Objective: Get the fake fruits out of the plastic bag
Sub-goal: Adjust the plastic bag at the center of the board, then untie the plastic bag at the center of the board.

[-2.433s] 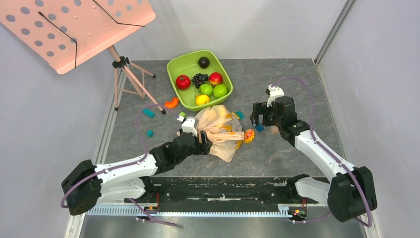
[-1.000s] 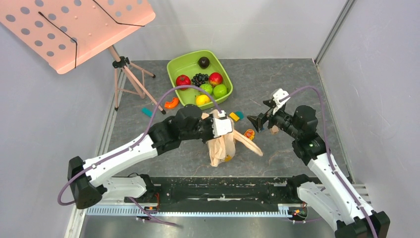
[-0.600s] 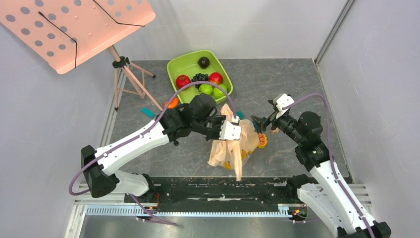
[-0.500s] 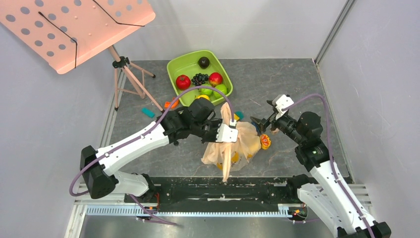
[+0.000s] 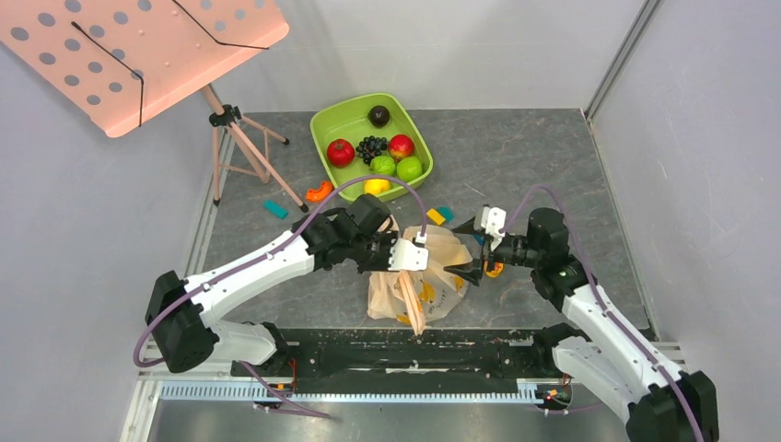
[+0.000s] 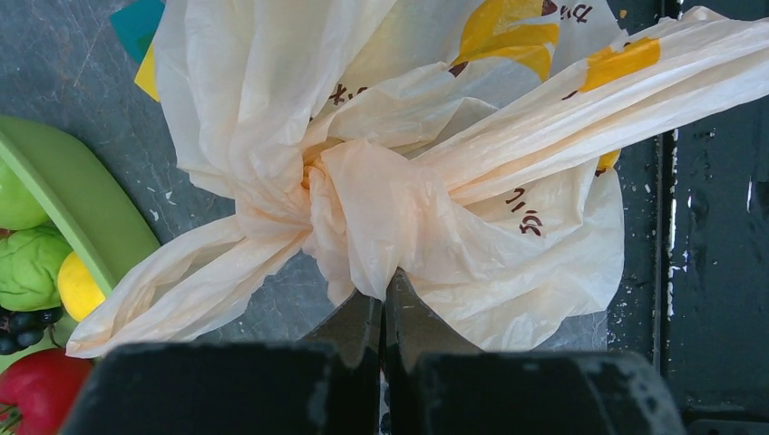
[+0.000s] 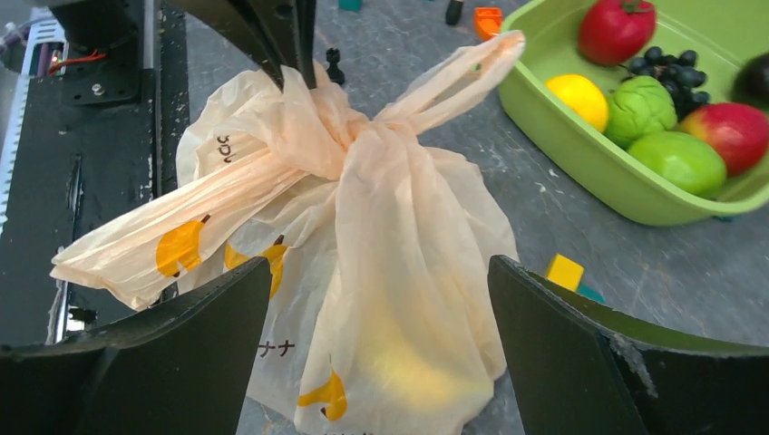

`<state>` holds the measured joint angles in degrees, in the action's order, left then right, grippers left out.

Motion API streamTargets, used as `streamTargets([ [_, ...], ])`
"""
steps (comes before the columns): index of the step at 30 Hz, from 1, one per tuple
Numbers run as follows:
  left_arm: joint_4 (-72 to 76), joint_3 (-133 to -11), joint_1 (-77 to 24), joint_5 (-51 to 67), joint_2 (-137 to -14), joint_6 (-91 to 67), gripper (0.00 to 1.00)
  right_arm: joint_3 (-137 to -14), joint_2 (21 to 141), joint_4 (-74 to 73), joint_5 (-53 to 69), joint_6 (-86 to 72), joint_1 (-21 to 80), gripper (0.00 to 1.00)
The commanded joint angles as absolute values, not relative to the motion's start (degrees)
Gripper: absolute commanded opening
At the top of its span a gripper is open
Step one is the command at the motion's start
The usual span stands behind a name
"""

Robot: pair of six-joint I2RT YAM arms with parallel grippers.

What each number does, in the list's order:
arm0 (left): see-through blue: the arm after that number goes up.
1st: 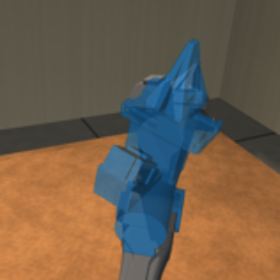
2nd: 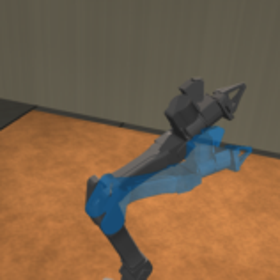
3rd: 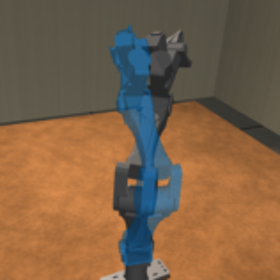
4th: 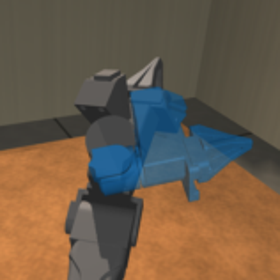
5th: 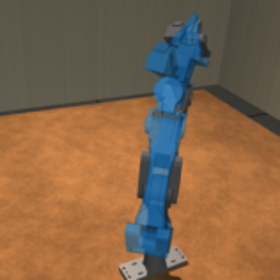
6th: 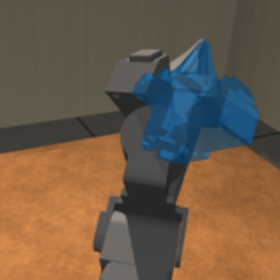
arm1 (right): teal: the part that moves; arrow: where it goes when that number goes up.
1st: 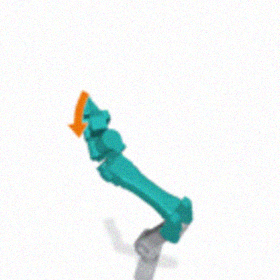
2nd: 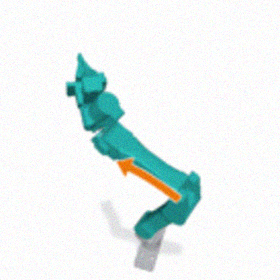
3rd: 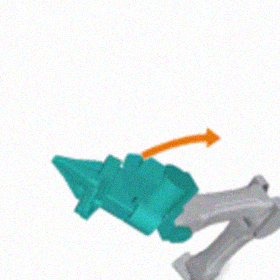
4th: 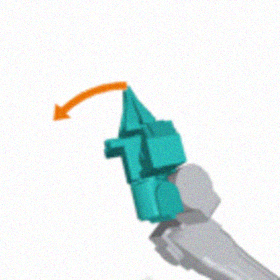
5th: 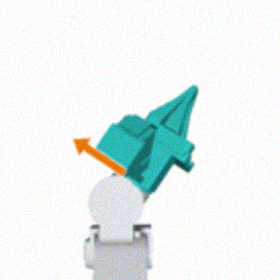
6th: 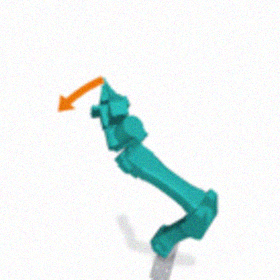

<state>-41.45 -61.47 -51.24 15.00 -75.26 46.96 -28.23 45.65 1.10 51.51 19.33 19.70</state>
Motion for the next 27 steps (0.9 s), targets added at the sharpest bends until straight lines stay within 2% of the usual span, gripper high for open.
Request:
streamTargets([
  [1,-38.6,-61.2,-51.0,13.3,-73.9,50.8,0.02,-29.9,51.0,4.0,53.5,27.6,22.2,0.93],
  [8,-37.2,-60.7,-50.9,13.2,-73.7,52.2,0.02,-37.9,63.7,1.5,58.4,36.4,23.6,0.93],
  [16,-35.1,-59.4,-50.8,13.4,-72.8,53.0,0.02,-43.8,71.8,0.1,62.2,40.2,24.2,0.94],
  [27,-33.3,-58.7,-50.8,13.2,-72.6,53.2,0.02,-48.8,80.8,-3.1,66.2,42.2,24.6,0.91],
])
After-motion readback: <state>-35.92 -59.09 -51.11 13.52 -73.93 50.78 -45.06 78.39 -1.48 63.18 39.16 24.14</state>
